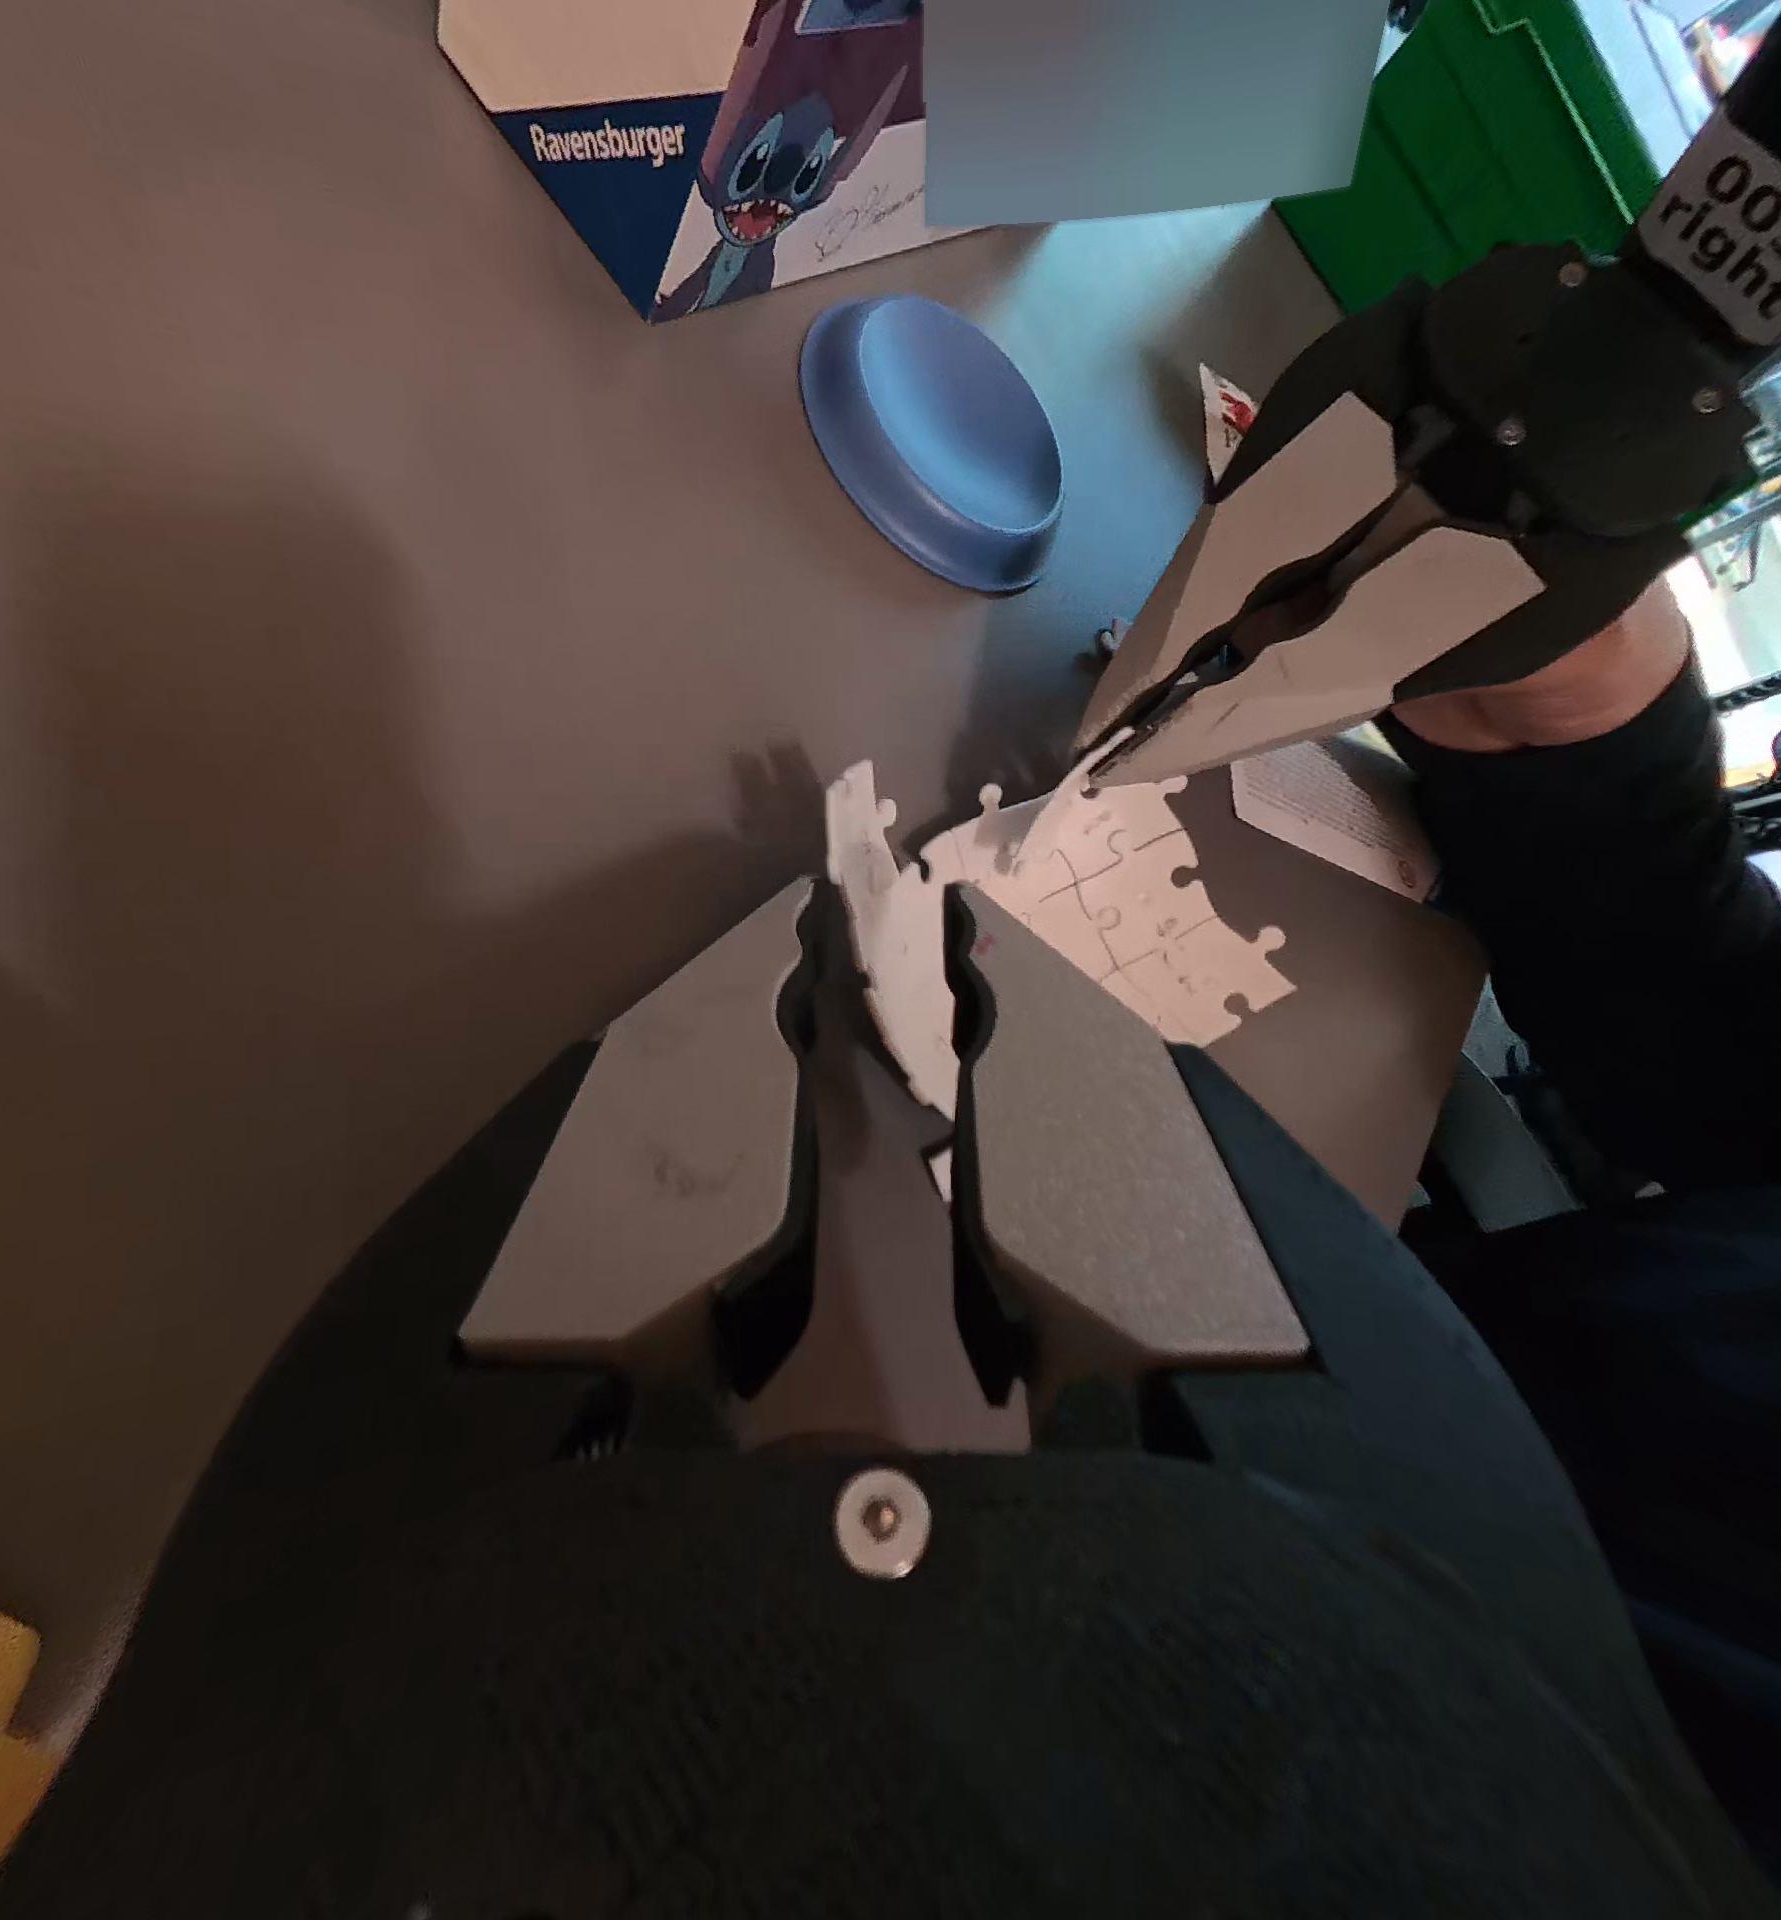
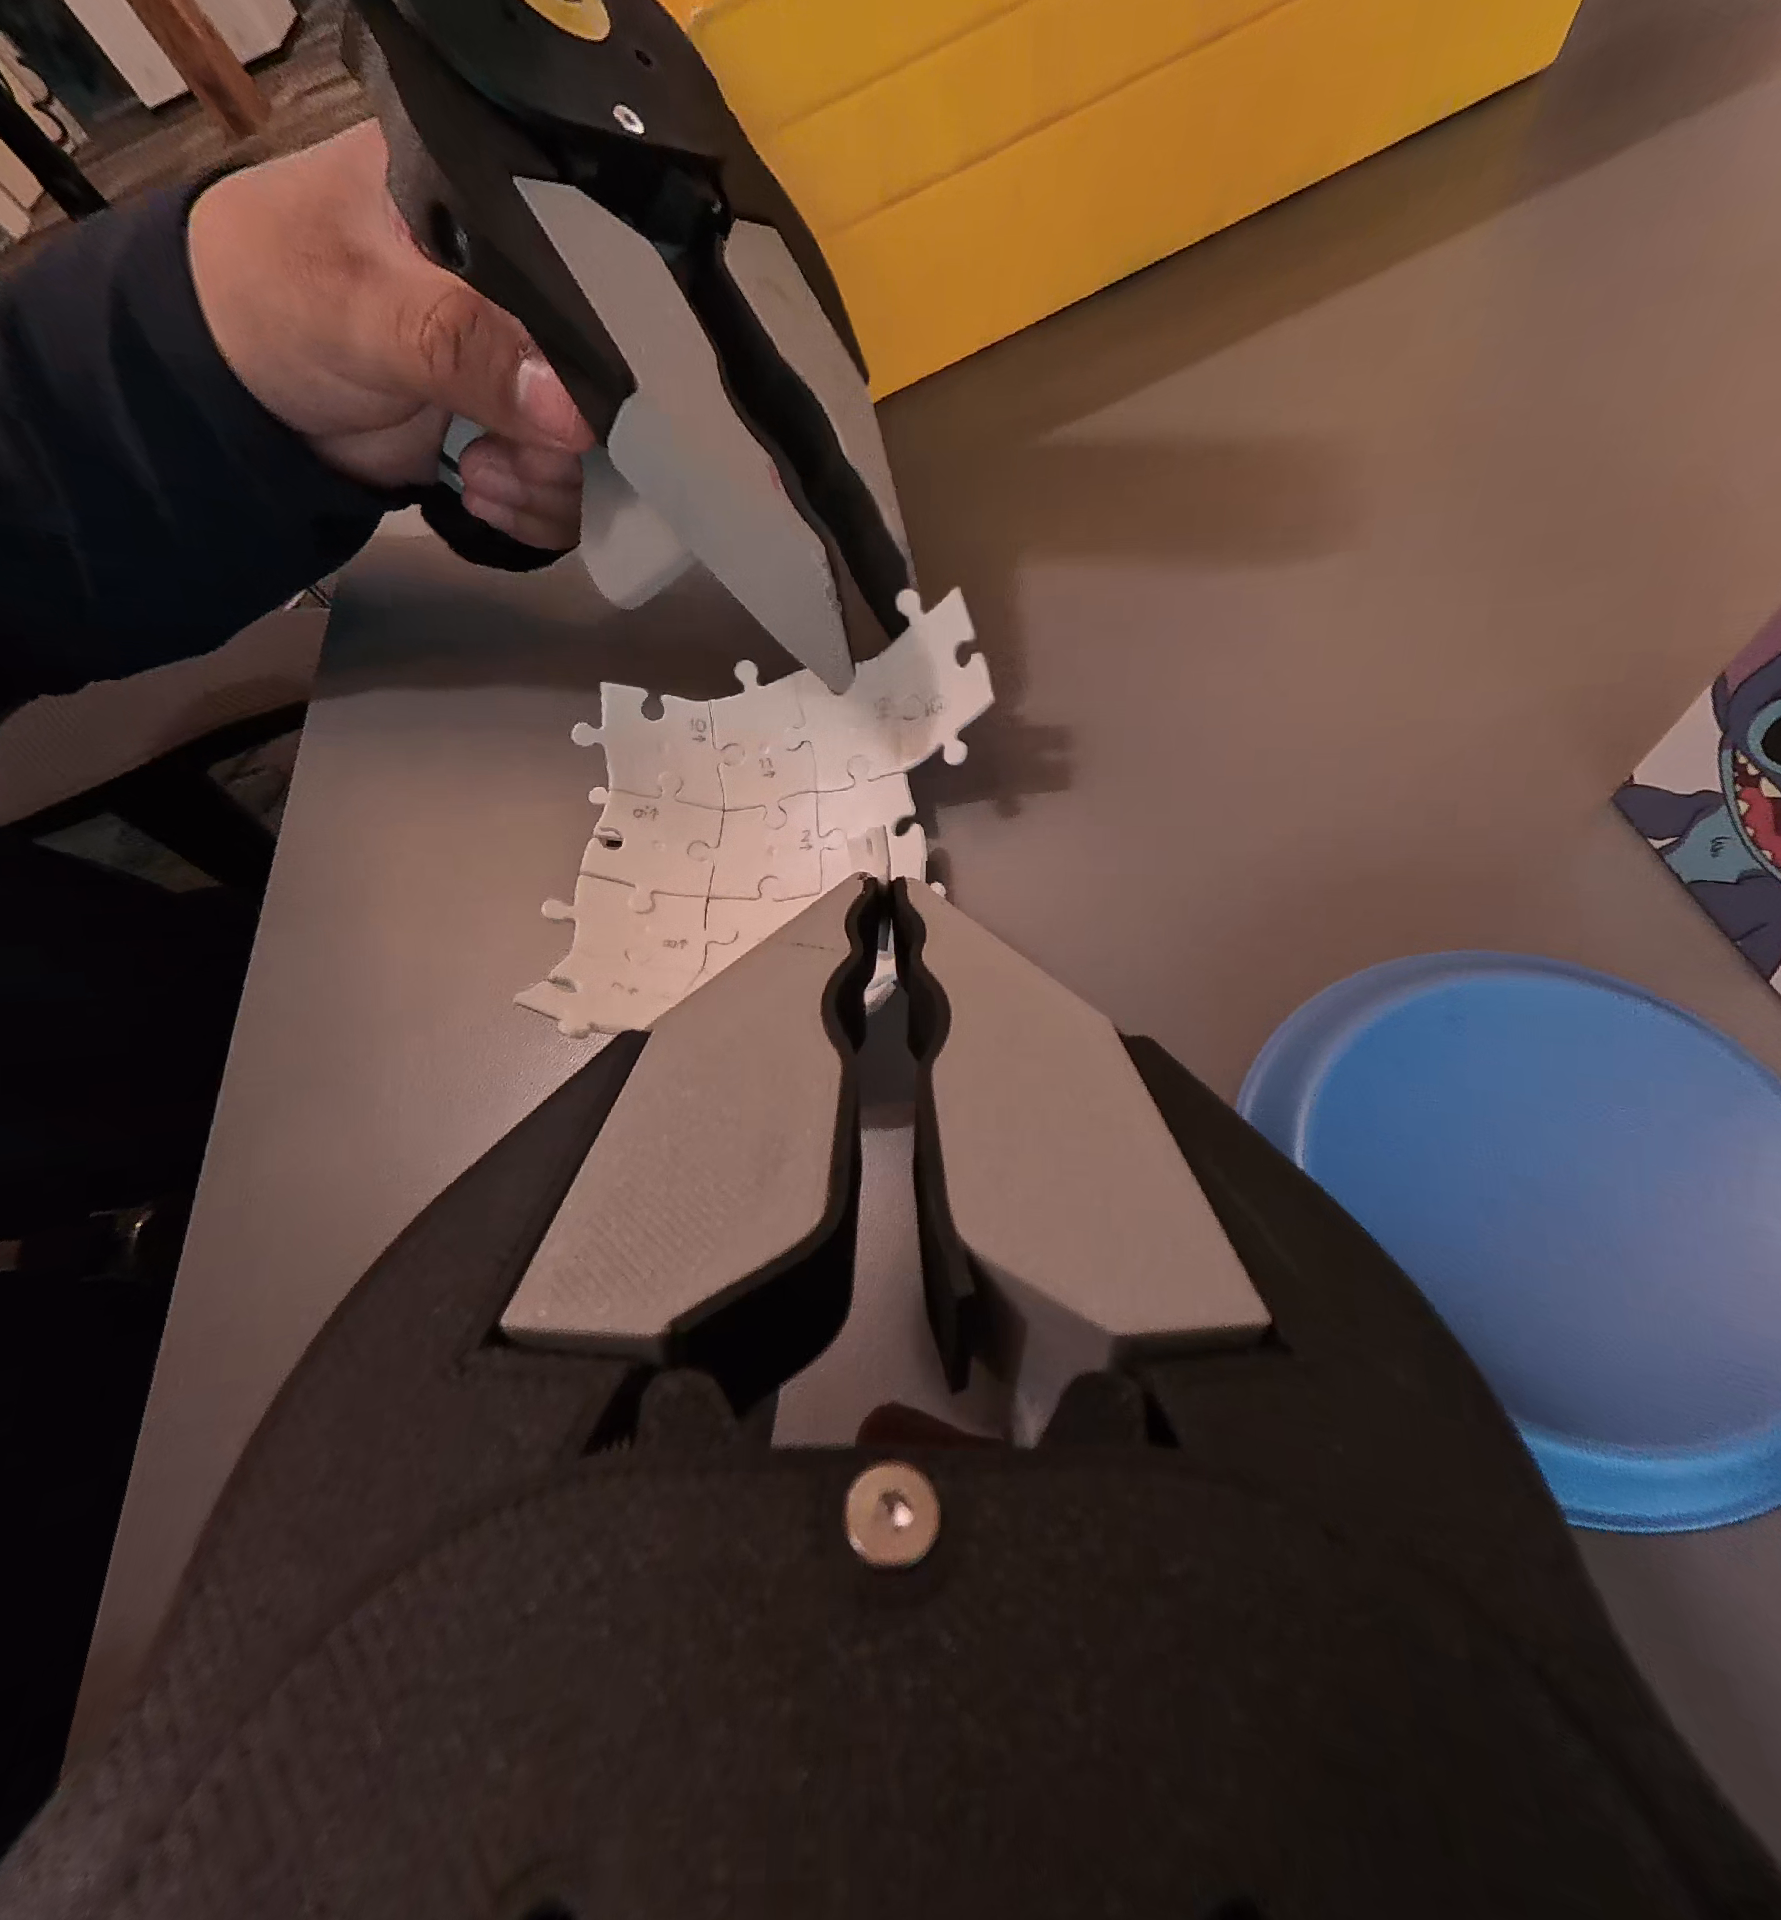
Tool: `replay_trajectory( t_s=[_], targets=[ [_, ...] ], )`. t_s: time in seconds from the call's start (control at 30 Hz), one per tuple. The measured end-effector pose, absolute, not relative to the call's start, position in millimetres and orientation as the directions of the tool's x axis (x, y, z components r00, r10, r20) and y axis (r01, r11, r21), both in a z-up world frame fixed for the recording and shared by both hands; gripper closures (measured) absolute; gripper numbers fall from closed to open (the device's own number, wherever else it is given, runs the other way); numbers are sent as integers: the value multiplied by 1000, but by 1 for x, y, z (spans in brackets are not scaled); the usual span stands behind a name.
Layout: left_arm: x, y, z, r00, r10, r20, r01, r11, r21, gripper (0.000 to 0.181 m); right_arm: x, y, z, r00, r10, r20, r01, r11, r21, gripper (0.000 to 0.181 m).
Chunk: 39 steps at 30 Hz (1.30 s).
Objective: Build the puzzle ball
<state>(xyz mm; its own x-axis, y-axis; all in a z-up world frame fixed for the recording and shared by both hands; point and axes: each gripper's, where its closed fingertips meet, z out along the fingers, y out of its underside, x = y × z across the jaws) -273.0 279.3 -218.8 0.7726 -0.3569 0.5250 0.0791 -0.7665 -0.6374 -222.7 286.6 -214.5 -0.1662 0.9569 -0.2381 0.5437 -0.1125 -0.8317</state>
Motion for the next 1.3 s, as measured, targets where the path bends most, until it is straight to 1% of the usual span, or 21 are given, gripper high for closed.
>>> replay_trajectory(
  t_s=[0.07, 0.17, 0.23, 0.33, 0.47, 0.63, 0.73, 0.9, 1.3],
  targets=[
    [-271, 283, -223, 781, -360, 510, 57, -772, -633, 162, -222, 287, -214, -165, 958, -235, 544, -111, -832, 181],
    [-264, 283, -229, 766, -368, 528, 41, -791, -610, 169, -222, 287, -214, -165, 958, -233, 543, -110, -833, 181],
    [-260, 282, -231, 758, -374, 534, 36, -794, -607, 178, -222, 288, -214, -165, 958, -236, 544, -112, -832, 181],
    [-258, 282, -229, 749, -389, 537, 33, -787, -616, 181, -221, 286, -216, -169, 956, -240, 550, -111, -827, 181],
    [-255, 280, -225, 735, -416, 536, 23, -774, -633, 181, -222, 285, -216, -179, 952, -248, 553, -111, -826, 181],
    [-247, 272, -223, 714, -501, 489, -58, -738, -672, 181, -222, 283, -207, -221, 945, -243, 537, -90, -839, 181],
    [-245, 272, -221, 709, -521, 476, -73, -725, -685, 181, -224, 280, -204, -254, 939, -233, 549, -58, -833, 181],
    [-241, 270, -223, 677, -533, 508, -77, -737, -672, 181, -230, 282, -203, -280, 948, -150, 575, 41, -817, 181],
    [-242, 271, -228, 649, -528, 548, -47, -747, -663, 181, -232, 282, -213, -304, 934, -191, 620, 42, -783, 181]
  ],
)
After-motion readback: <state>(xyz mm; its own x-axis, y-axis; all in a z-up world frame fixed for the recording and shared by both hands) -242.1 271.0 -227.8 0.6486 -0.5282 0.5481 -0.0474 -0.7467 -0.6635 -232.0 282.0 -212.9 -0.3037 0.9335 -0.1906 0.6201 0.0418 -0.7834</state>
